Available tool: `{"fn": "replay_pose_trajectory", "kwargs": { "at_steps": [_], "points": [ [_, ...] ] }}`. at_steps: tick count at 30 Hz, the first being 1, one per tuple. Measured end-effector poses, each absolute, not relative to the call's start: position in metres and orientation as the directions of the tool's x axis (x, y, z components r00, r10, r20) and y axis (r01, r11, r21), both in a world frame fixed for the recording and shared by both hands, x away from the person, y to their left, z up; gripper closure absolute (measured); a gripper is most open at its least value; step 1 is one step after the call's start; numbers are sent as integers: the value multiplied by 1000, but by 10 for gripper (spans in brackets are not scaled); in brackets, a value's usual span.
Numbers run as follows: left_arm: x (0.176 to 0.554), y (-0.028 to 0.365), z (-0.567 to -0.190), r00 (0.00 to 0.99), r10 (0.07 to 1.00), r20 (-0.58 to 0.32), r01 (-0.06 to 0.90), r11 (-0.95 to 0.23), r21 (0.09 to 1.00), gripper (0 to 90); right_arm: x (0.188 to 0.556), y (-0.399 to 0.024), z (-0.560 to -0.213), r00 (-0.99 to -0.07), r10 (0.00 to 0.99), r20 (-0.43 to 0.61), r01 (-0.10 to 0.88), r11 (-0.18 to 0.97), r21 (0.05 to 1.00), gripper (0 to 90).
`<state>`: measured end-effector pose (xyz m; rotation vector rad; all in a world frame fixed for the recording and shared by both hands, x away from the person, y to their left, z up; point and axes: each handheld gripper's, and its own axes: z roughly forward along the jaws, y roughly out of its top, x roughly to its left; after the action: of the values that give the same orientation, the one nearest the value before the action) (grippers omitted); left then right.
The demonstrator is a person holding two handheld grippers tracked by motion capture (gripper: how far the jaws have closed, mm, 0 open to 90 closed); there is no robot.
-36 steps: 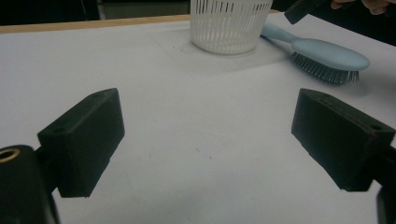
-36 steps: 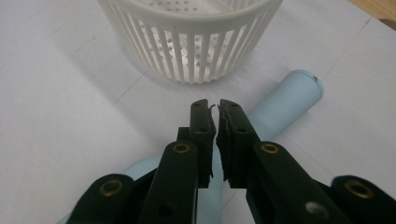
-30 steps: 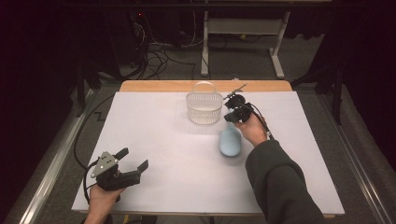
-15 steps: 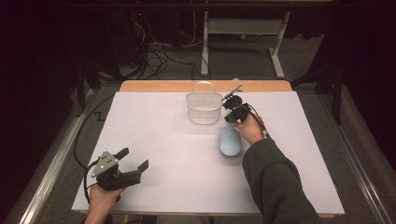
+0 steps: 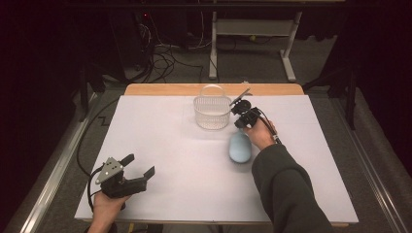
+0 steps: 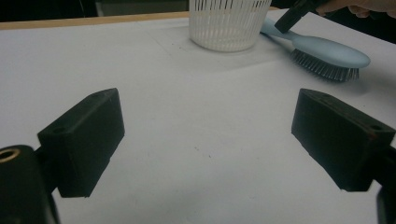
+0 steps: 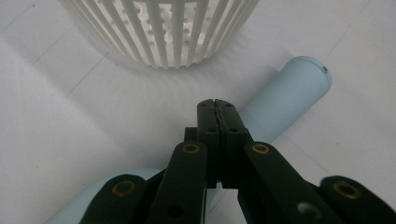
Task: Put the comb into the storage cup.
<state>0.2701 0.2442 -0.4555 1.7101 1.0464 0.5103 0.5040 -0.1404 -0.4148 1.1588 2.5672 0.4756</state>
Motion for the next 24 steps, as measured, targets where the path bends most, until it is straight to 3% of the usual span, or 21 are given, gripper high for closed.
{"fn": "replay_pose_trajectory", "kwargs": {
  "at_steps": [24],
  "points": [
    [270,244,-456,533,834,-140,403,-105,909,87,495,-156,-414,-628,765,-138,691,631,354,900]
  ]
}}
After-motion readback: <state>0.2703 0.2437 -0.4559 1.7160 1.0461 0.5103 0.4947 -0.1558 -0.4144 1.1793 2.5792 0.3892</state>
